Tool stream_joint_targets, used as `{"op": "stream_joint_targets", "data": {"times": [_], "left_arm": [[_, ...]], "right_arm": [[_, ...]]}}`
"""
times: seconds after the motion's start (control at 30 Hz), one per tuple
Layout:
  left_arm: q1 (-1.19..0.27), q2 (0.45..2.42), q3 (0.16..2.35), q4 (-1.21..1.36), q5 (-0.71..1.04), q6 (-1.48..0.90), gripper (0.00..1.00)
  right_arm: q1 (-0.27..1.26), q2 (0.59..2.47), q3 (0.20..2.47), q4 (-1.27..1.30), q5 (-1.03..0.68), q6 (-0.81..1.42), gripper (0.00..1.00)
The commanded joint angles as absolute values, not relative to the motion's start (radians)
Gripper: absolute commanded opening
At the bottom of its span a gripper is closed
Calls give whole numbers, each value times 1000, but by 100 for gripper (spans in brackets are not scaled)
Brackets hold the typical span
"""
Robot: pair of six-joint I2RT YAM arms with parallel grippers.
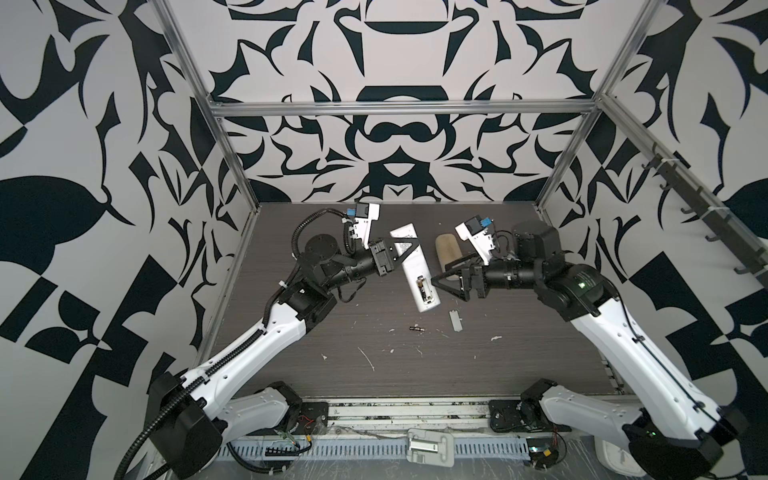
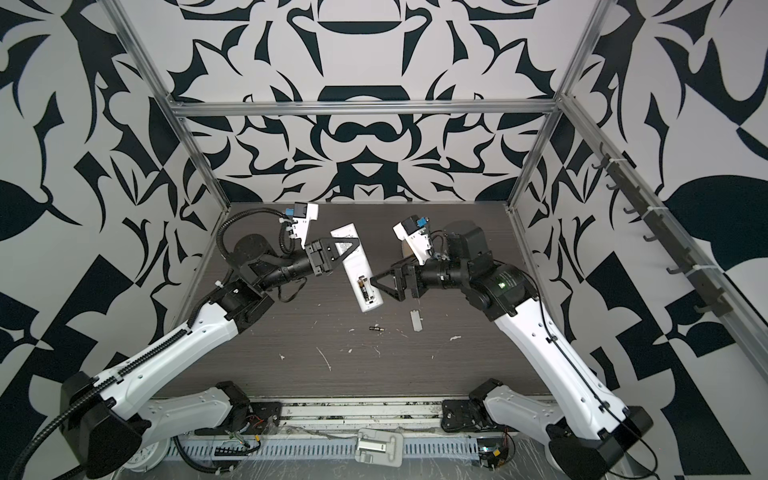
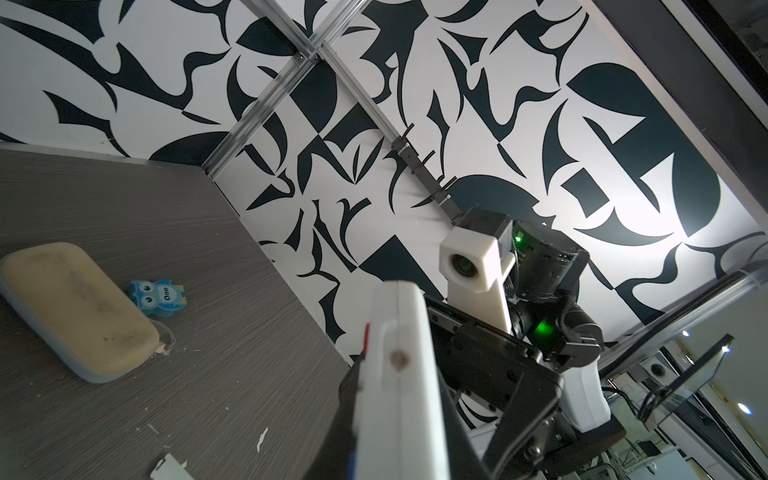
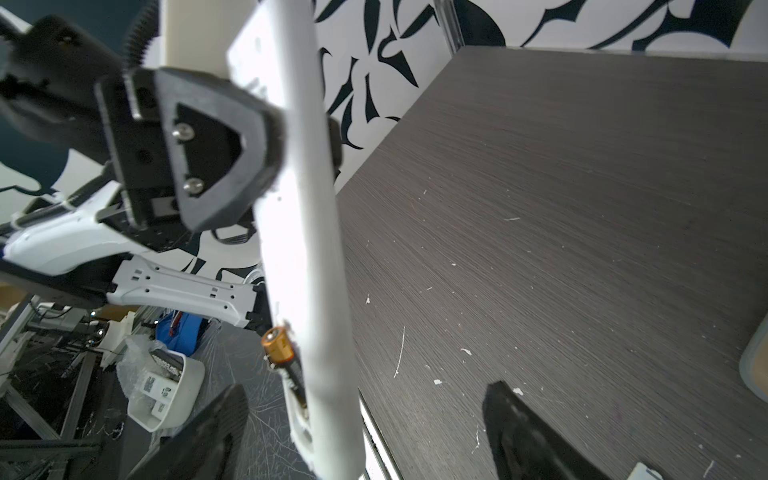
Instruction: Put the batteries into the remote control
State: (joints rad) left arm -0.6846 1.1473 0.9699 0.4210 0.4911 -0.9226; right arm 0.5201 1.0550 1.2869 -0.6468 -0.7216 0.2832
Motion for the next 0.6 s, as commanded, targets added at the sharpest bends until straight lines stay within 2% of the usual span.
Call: {"op": "stream_joint_targets", "data": {"times": [0.0,0.57], "left_arm": [[-680,1133,1026,415,536,-917,0],[-680,1148,1069,367,605,-915,0]], "right_arm": [[533,1041,1271,-581,-820,267,99],[542,1107,1253,-426,-947,375,100]]}}
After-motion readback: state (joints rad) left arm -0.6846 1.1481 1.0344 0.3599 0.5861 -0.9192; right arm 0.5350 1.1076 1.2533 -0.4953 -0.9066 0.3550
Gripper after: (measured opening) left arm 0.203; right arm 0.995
